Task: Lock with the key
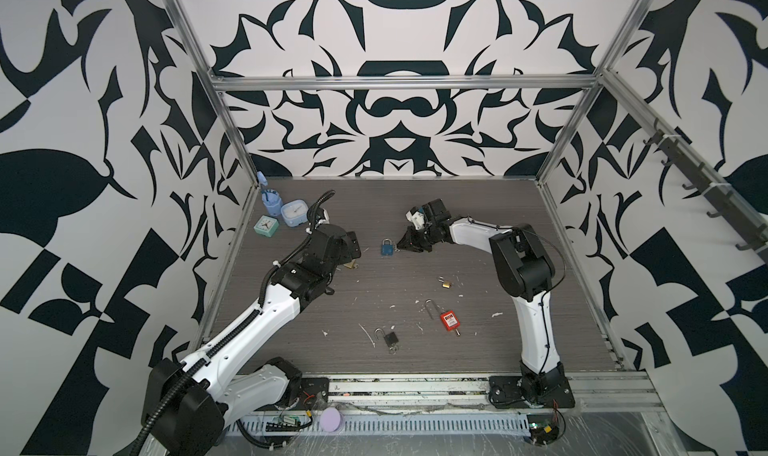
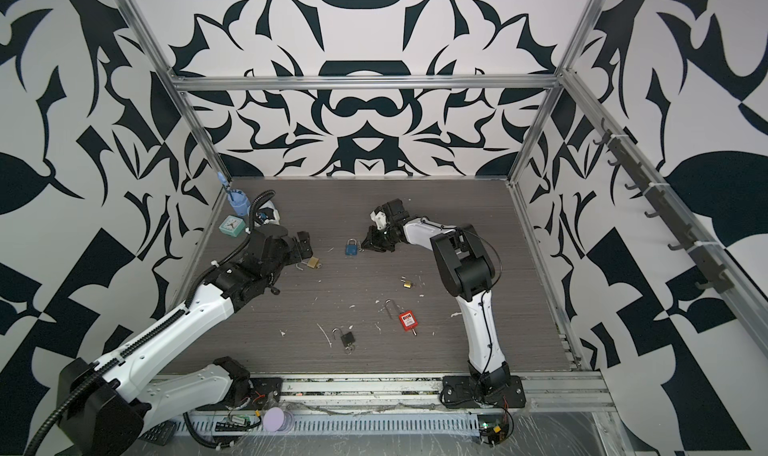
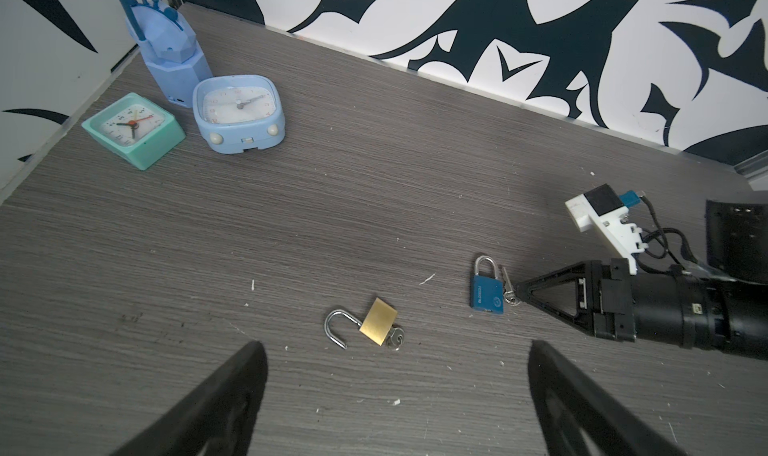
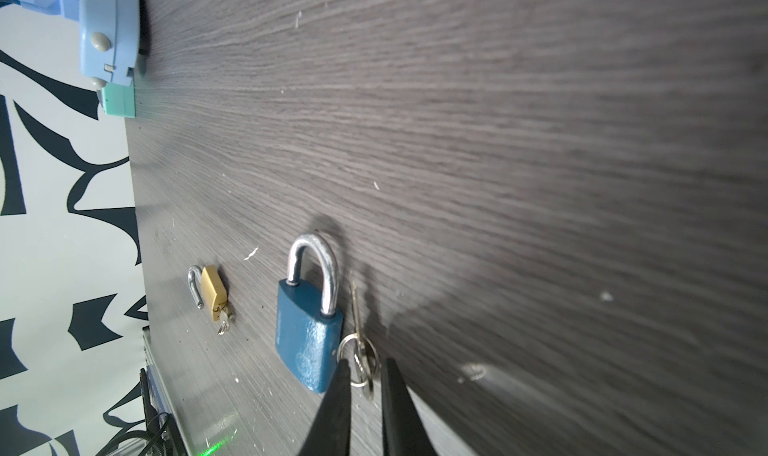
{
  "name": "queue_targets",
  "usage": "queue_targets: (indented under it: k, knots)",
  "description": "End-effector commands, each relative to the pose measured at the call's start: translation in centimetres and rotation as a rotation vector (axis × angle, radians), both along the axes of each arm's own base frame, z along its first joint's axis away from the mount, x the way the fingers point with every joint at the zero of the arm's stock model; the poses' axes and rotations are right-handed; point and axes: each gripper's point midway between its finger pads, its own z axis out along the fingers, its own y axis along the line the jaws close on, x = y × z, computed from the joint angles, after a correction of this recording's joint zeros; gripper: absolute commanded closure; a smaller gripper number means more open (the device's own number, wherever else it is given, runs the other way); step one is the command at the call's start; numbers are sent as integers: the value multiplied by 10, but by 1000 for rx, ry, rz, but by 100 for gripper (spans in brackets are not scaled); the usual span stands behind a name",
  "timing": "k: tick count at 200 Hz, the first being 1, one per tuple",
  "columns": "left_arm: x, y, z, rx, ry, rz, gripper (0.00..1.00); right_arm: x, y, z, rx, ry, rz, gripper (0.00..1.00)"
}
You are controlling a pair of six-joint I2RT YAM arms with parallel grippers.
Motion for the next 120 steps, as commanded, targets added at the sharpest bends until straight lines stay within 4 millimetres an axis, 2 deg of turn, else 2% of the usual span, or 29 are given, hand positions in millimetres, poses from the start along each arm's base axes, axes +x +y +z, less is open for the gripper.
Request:
queue_targets:
  k: [1,44,83,98,120]
  knots:
    - [1,2,13,-32,-29,17,0,11,1,29,11,-71,1,80]
    - [-2,8,17,-30,-41,40,0,16,-2,57,-11,-140,3,76]
    - [-9,20,18,-16,-27,93,1,14,-18,117,-61,-291,0,69]
    - [-14,30,15,-9,-8,142,1,2,-26,140,-75,-356,18,56]
    - [-31,57,0,10,64,294,1,-31,-31,166,-42,-445,82,26]
